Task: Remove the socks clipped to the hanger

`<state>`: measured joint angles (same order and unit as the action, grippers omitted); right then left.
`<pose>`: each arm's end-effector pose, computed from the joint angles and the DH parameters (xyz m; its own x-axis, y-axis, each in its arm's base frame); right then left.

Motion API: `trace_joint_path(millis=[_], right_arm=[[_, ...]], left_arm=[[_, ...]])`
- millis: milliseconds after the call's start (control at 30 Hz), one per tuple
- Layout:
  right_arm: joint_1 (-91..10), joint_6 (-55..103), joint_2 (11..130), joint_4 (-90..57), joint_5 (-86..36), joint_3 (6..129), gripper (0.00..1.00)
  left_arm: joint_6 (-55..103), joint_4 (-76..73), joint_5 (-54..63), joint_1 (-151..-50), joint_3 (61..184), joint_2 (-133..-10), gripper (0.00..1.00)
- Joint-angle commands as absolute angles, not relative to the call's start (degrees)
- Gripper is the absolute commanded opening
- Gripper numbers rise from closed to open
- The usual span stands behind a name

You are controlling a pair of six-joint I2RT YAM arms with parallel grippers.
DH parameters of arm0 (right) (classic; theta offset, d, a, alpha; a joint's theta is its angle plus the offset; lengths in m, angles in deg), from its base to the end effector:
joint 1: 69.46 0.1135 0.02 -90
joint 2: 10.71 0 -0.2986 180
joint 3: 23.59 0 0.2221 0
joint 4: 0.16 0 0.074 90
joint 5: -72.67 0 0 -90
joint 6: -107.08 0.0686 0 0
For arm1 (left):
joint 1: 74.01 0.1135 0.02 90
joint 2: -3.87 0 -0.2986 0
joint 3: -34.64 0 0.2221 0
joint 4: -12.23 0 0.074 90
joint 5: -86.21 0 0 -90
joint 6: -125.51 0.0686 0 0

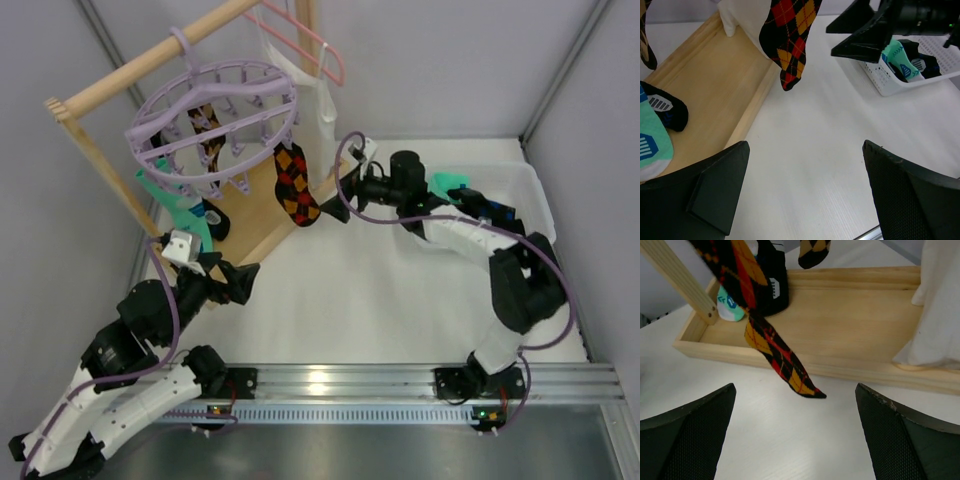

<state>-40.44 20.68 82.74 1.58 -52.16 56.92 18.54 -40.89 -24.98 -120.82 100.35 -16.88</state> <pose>0.3153 0.2197 0.3365 -0.2253 -0.0660 -0.9721 -0.8757 0.4510 0.1723 0.0417 -0.0082 0.3566 -0.2199 -0.1634 -0.9617 0.3876 0.8901 -0.2398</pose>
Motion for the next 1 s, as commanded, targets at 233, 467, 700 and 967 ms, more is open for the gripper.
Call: trace_joint_path(millis=[233,467,700,967], right_arm=[[-34.83,17.7,102.21,4.73,-60.74,79.34,0.91],[-32.11,18.4,104.87,8.41,-61.55,79.37,0.2],[-27.55,19.98,96.44,16.93,-49.61,66.46,0.0],[-16.65,17.79,86.15,19.85,-22.19,53.97,0.0]], left_arm=[[19.08,-37.28,-23.3,-120.24,99.61,-17.05,0.98],[19.43,-37.45,-24.96,-120.07,99.96,-16.96,0.98],[17.5,-37.54,-26.11,-120.07,104.87,-19.15,0.98],[10.64,-39.99,-22.95,-120.07,118.49,-31.53,0.98]])
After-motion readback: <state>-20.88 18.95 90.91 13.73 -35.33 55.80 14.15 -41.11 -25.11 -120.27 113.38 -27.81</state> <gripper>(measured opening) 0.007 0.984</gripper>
